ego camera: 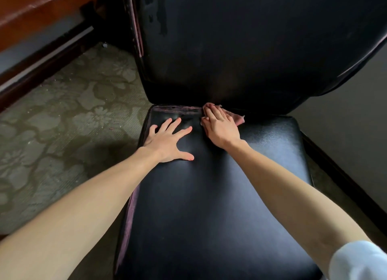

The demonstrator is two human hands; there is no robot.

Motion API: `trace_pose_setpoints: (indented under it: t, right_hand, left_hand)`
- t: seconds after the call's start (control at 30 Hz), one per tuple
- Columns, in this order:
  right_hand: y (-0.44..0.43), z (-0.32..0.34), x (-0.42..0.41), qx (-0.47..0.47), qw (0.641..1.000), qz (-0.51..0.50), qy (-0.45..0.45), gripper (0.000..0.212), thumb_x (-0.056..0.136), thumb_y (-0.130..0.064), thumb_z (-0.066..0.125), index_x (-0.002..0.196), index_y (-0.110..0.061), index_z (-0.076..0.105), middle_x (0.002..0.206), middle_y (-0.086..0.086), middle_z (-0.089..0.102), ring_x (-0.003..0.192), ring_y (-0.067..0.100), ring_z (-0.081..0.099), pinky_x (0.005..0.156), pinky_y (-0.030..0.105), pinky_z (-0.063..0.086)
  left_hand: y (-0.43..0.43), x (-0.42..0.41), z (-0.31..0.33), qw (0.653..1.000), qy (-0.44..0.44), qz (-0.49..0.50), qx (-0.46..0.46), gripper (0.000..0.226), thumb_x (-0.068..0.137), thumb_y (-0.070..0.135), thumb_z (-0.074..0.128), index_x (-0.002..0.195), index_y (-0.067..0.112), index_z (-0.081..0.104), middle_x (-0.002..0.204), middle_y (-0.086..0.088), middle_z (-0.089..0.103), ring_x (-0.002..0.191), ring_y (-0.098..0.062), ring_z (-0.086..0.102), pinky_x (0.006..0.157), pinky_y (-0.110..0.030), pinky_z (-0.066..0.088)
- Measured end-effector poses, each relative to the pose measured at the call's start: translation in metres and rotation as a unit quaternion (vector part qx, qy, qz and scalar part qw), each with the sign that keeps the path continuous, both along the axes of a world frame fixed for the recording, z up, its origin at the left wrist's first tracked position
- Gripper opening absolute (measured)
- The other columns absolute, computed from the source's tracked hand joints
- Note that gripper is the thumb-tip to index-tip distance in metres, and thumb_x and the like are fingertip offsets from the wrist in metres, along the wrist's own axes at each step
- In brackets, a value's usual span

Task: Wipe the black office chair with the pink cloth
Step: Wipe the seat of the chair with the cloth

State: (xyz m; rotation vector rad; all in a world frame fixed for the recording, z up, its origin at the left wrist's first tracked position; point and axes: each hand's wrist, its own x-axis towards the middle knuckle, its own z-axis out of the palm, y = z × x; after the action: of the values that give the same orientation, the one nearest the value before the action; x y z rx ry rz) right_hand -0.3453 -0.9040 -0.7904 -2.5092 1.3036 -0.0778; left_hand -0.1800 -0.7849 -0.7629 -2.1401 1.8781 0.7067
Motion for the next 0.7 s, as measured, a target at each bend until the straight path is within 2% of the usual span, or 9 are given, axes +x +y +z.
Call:
trace_pose_setpoints:
  t: [0.07, 0.17, 0.27, 0.4, 0.57, 0.63, 0.7]
  right_hand:
    - [-0.006, 0.001, -0.032, -0.021, 1.0, -0.01, 0.013, 0.052, 0.105, -0.035, 0.034, 0.153, -0.017, 0.027, 0.161, 0.002, 0.024, 0.149, 0.02, 0.017, 0.115, 0.04, 0.02]
    - [-0.015, 0.003, -0.083, -0.038, 0.996, -0.079, 0.02, 0.053, 0.104, -0.033, 0.039, 0.153, -0.016, 0.029, 0.16, 0.004, 0.027, 0.148, 0.021, 0.02, 0.114, 0.04, 0.022]
    - [-0.015, 0.001, -0.078, -0.028, 0.992, -0.122, 0.017, 0.05, 0.104, -0.028, 0.038, 0.15, -0.009, 0.033, 0.158, 0.01, 0.029, 0.147, 0.025, 0.02, 0.114, 0.04, 0.02]
    - [0.002, -0.003, -0.011, -0.011, 0.999, -0.042, -0.021, 0.046, 0.103, -0.029, 0.037, 0.145, -0.009, 0.039, 0.155, 0.01, 0.033, 0.144, 0.024, 0.025, 0.112, 0.042, 0.026]
    - [0.002, 0.007, -0.006, 0.065, 0.996, -0.005, -0.053, 0.056, 0.105, -0.039, 0.034, 0.155, -0.015, 0.025, 0.163, 0.003, 0.016, 0.151, 0.019, 0.009, 0.121, 0.039, 0.012]
    - [-0.001, 0.015, -0.025, 0.099, 0.993, -0.015, -0.069, 0.06, 0.103, -0.045, 0.037, 0.156, -0.021, 0.022, 0.164, 0.001, 0.014, 0.151, 0.017, 0.006, 0.121, 0.041, 0.008]
    - [0.0, 0.021, -0.044, 0.096, 0.989, -0.055, -0.102, 0.057, 0.103, -0.043, 0.04, 0.154, -0.023, 0.027, 0.162, 0.001, 0.02, 0.151, 0.015, 0.009, 0.12, 0.038, 0.008]
  left_hand:
    - [-0.001, 0.0, 0.0, 1.0, -0.001, -0.004, 0.001, 0.098, 0.075, 0.083, 0.051, 0.153, 0.05, 0.002, 0.165, 0.007, -0.014, 0.151, -0.017, -0.016, 0.12, -0.051, 0.0]
    - [-0.004, -0.001, 0.001, 1.0, -0.001, -0.008, -0.001, 0.098, 0.076, 0.082, 0.052, 0.153, 0.05, 0.002, 0.165, 0.006, -0.014, 0.151, -0.018, -0.016, 0.12, -0.052, 0.0]
    - [-0.004, -0.001, 0.0, 1.0, 0.003, -0.009, -0.005, 0.098, 0.076, 0.081, 0.053, 0.154, 0.049, 0.002, 0.165, 0.006, -0.014, 0.151, -0.018, -0.016, 0.12, -0.053, -0.001]
    - [-0.003, -0.001, -0.001, 1.0, 0.004, 0.0, -0.004, 0.099, 0.075, 0.082, 0.054, 0.153, 0.05, 0.004, 0.165, 0.006, -0.014, 0.151, -0.018, -0.016, 0.12, -0.053, -0.001]
    - [-0.004, -0.003, 0.007, 1.0, 0.007, 0.002, 0.007, 0.1, 0.074, 0.081, 0.056, 0.154, 0.048, 0.006, 0.166, 0.006, -0.012, 0.152, -0.018, -0.014, 0.12, -0.053, 0.001]
    - [-0.008, -0.005, 0.015, 1.0, 0.015, 0.007, 0.01, 0.097, 0.075, 0.076, 0.061, 0.154, 0.046, 0.014, 0.166, 0.003, -0.004, 0.152, -0.02, -0.007, 0.12, -0.052, 0.004]
    - [-0.015, -0.01, 0.027, 0.998, 0.034, 0.034, -0.044, 0.081, 0.08, 0.067, 0.061, 0.15, 0.04, 0.031, 0.163, 0.0, 0.017, 0.149, -0.022, 0.012, 0.119, -0.046, 0.011]
